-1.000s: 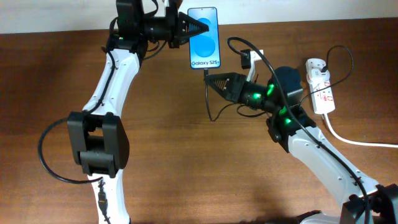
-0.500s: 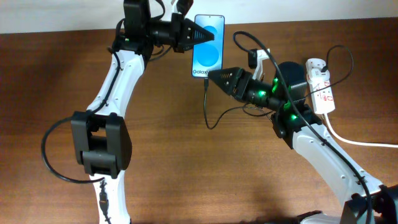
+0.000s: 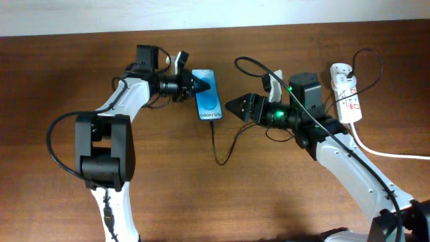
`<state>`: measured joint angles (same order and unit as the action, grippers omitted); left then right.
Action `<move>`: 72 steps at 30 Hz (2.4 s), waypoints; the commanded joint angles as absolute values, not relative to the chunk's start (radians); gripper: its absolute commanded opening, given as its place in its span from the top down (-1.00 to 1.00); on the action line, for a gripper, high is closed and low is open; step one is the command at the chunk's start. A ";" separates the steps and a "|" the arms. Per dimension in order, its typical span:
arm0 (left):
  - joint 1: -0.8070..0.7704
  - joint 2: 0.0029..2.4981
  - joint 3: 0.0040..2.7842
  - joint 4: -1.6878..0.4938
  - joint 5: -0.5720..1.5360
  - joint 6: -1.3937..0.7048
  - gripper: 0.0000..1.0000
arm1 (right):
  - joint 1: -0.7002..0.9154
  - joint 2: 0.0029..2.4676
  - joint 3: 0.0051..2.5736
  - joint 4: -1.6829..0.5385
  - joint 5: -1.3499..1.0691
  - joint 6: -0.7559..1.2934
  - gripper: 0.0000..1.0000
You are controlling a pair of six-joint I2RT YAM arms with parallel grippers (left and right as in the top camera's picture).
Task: Plug charger to phone and switch on socket
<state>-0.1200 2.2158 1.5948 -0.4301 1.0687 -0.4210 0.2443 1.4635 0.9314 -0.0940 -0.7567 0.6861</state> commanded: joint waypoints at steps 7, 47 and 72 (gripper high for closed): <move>-0.071 2.194 1.598 -0.619 0.803 -0.177 1.00 | 0.242 1.462 0.937 -0.132 -0.748 0.643 -0.72; -0.096 1.587 1.678 -0.873 0.239 -0.162 -0.99 | -0.117 1.460 1.704 -1.122 -0.130 0.246 -0.97; -0.096 1.587 1.678 -0.874 0.239 -0.162 -0.99 | -0.528 2.195 1.703 -0.736 -0.214 0.173 -0.97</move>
